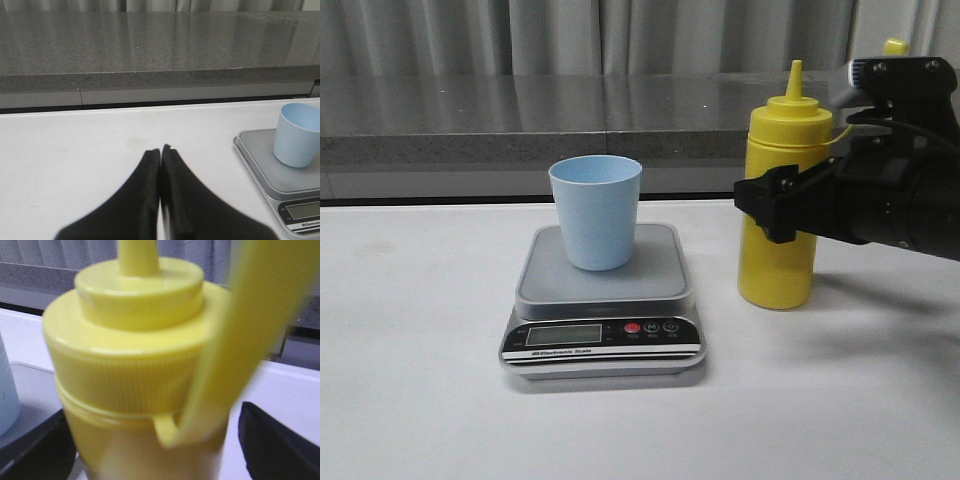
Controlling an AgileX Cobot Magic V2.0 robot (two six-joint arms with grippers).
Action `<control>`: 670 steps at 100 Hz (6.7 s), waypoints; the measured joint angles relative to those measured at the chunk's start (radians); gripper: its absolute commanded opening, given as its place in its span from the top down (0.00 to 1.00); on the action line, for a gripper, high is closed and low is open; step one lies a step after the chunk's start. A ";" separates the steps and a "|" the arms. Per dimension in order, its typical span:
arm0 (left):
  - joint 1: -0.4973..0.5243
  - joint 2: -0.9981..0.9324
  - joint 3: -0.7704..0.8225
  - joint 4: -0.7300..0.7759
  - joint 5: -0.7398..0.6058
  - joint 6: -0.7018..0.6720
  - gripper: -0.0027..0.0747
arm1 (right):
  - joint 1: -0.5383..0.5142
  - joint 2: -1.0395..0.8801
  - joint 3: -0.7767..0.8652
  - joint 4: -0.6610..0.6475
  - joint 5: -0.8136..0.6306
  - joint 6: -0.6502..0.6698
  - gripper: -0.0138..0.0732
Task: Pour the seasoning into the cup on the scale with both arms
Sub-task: 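Move the right gripper to the yellow squeeze bottle and grasp it, then lift the bottle with the right gripper and tilt its nozzle toward the cup, then turn the bottle upright with the right gripper, then lower the bottle back onto the table beside the scale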
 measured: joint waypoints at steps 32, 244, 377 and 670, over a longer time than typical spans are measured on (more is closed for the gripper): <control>0.000 0.000 0.000 0.000 0.000 0.000 0.99 | 0.000 0.000 0.000 -0.004 -0.002 -0.002 0.62; 0.000 0.000 0.000 0.000 0.000 0.000 0.99 | 0.355 -0.139 -0.609 -1.018 1.574 -0.206 0.66; 0.000 0.000 0.000 0.000 0.000 0.000 0.99 | 0.352 -0.213 -0.613 -0.907 1.486 -0.008 0.66; 0.000 0.000 0.000 0.000 0.000 0.000 0.99 | -0.009 -0.018 -0.066 -0.108 0.093 0.041 0.14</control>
